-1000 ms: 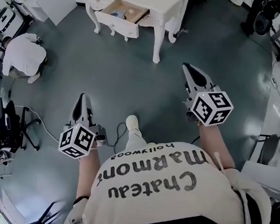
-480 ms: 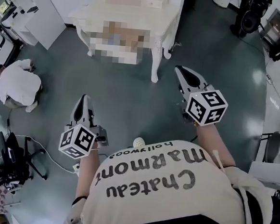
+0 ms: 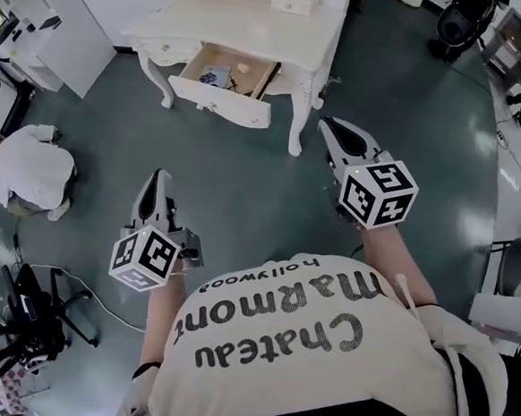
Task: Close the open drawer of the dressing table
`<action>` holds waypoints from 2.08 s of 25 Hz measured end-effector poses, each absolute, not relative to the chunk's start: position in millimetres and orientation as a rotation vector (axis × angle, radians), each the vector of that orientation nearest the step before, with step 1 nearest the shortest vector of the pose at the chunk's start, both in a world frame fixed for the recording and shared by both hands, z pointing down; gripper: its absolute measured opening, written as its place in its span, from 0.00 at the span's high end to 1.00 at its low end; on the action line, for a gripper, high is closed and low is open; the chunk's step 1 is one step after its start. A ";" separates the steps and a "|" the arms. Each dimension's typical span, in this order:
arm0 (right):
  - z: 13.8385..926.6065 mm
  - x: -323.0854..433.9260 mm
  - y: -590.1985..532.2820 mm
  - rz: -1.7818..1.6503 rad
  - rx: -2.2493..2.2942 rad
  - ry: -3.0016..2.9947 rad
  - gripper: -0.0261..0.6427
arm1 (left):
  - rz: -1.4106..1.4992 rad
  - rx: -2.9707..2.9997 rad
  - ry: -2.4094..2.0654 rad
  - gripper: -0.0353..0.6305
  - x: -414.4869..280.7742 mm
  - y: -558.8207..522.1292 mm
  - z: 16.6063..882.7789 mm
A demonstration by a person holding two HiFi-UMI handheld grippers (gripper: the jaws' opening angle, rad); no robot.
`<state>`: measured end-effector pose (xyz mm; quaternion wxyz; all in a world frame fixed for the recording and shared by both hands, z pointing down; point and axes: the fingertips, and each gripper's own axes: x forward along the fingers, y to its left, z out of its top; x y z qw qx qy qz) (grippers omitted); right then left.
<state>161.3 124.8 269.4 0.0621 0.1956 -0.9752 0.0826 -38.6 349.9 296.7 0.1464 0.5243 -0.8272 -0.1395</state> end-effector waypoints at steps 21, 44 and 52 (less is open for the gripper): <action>307.6 73.0 40.4 0.499 0.554 -2.887 0.92 | -0.318 1.436 -2.288 0.93 -99.9 272.3 347.6; 314.2 -26.4 -137.9 0.505 0.417 -2.901 0.92 | -0.376 1.094 -2.379 0.93 -217.4 169.2 418.3; 346.6 -20.4 -161.4 0.571 0.473 -2.846 0.92 | -0.228 1.090 -2.235 0.76 -216.4 147.2 480.8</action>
